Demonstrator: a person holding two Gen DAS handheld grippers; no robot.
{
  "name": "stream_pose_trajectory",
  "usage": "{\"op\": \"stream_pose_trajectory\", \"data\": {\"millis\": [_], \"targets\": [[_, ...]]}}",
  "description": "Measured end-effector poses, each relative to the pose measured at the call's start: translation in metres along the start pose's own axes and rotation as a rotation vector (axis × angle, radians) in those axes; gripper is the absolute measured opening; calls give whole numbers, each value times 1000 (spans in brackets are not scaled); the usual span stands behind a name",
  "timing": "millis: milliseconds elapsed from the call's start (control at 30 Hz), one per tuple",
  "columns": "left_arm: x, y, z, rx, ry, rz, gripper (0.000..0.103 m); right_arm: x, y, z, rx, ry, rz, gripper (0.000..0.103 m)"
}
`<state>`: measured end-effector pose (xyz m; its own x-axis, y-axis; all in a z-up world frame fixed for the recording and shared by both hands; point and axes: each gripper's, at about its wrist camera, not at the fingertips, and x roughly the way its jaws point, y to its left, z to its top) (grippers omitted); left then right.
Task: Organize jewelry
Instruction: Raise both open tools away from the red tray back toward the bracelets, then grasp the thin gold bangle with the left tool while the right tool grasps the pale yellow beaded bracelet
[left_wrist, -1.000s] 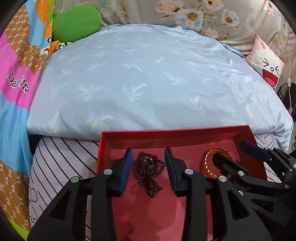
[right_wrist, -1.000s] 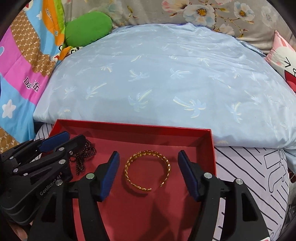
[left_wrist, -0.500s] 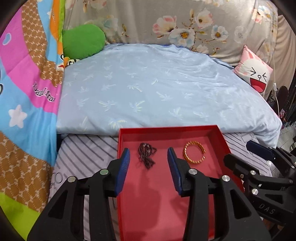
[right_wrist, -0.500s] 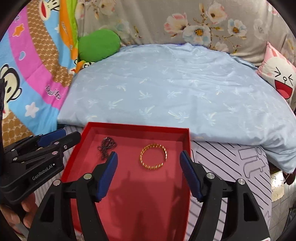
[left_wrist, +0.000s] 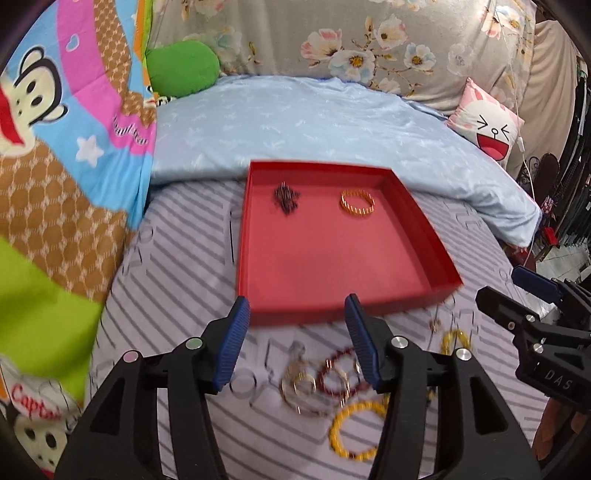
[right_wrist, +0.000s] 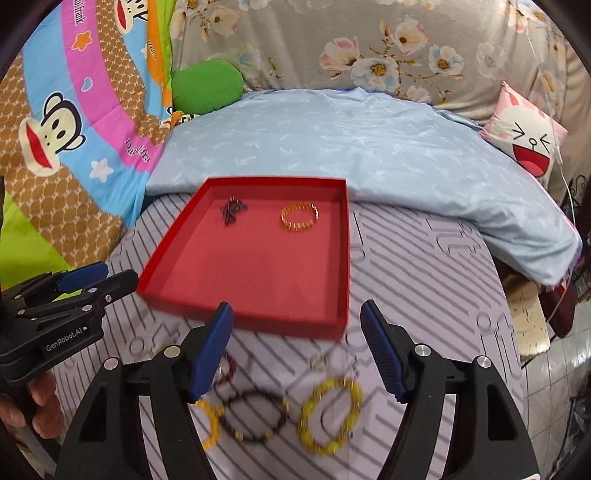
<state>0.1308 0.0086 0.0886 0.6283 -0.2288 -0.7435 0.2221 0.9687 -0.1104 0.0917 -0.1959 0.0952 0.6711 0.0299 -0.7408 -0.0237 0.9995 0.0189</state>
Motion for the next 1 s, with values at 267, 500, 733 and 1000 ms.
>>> {"op": "stream_pose_trajectory", "data": {"millis": [267, 500, 733, 1000], "targets": [[-1, -9, -68, -28, 77, -9, 51, -11, 3, -63, 3, 54, -23, 69], [-1, 2, -93, -74, 99, 2, 53, -6, 0, -103, 42, 119, -12, 69], [7, 0, -85, -86, 88, 18, 69, -1, -4, -110, 69, 136, -8, 69], [40, -12, -76, -78, 124, 20, 72, 7, -6, -105, 68, 137, -7, 69]]}}
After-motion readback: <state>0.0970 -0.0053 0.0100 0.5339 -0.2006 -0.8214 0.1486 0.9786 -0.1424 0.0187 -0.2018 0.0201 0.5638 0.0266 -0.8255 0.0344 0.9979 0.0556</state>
